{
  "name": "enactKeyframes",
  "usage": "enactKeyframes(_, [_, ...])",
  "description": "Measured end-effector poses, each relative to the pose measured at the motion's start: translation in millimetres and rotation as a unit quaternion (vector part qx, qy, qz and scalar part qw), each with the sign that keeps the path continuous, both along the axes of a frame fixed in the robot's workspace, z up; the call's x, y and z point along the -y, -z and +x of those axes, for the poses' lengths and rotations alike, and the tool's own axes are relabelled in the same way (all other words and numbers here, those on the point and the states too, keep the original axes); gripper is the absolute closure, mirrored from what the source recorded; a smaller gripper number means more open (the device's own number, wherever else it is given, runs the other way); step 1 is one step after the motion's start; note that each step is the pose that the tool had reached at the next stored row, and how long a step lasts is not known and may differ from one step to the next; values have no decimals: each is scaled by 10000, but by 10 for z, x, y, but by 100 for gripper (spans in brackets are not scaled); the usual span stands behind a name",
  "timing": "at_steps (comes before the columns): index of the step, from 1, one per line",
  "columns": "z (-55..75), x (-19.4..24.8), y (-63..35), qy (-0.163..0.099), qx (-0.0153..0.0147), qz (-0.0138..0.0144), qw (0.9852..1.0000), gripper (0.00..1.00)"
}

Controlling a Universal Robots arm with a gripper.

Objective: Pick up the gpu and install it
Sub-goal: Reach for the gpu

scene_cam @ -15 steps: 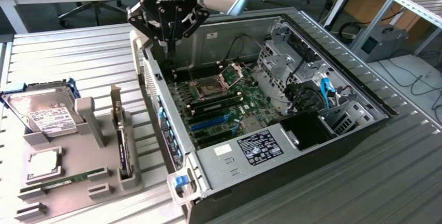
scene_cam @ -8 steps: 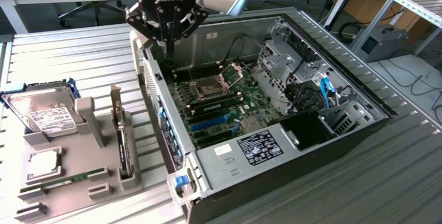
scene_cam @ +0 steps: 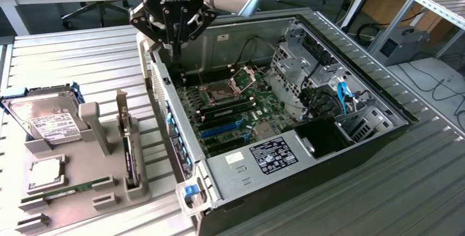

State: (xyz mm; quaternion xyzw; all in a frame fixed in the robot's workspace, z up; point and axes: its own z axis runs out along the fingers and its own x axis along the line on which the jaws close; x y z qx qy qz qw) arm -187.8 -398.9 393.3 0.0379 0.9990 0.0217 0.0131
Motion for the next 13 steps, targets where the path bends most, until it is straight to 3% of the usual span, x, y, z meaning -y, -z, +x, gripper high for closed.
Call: enactKeyframes(13, [-53,0,0,0,0,0,10000,89])
